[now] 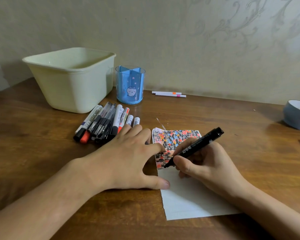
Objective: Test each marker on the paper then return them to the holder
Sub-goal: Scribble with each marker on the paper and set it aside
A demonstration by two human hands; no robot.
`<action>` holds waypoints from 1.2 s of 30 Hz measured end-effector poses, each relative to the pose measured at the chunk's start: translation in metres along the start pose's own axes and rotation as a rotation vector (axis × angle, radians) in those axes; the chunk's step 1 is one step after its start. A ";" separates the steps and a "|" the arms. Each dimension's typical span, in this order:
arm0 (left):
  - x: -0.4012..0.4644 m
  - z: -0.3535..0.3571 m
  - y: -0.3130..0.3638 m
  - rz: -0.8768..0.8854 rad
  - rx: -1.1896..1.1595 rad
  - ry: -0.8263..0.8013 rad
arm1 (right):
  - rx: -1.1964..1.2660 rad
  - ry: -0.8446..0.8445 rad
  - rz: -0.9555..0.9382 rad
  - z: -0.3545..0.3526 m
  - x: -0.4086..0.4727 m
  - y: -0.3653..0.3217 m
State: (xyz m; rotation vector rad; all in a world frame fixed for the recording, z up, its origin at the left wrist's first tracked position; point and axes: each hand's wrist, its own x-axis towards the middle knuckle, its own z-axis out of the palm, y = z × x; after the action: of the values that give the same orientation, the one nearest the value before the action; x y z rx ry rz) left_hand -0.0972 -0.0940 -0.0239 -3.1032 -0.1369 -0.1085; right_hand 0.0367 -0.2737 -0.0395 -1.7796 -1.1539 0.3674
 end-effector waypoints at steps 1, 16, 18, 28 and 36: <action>0.000 0.000 0.000 -0.002 -0.001 -0.001 | -0.002 -0.001 0.000 0.000 0.000 0.000; -0.001 -0.001 0.001 0.001 0.011 0.009 | -0.053 -0.017 -0.012 0.000 0.001 -0.001; -0.001 -0.001 0.001 0.001 0.002 0.006 | -0.067 0.004 -0.014 0.000 0.001 -0.001; 0.000 -0.002 0.001 -0.006 -0.004 -0.026 | -0.077 -0.005 -0.021 0.001 0.001 0.000; 0.001 0.000 0.000 0.002 -0.001 -0.013 | -0.069 -0.002 -0.031 0.002 0.001 0.001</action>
State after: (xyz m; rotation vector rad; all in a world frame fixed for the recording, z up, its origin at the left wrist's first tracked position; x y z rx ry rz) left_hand -0.0964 -0.0942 -0.0235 -3.1058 -0.1335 -0.0885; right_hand 0.0365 -0.2717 -0.0406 -1.8197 -1.2071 0.3147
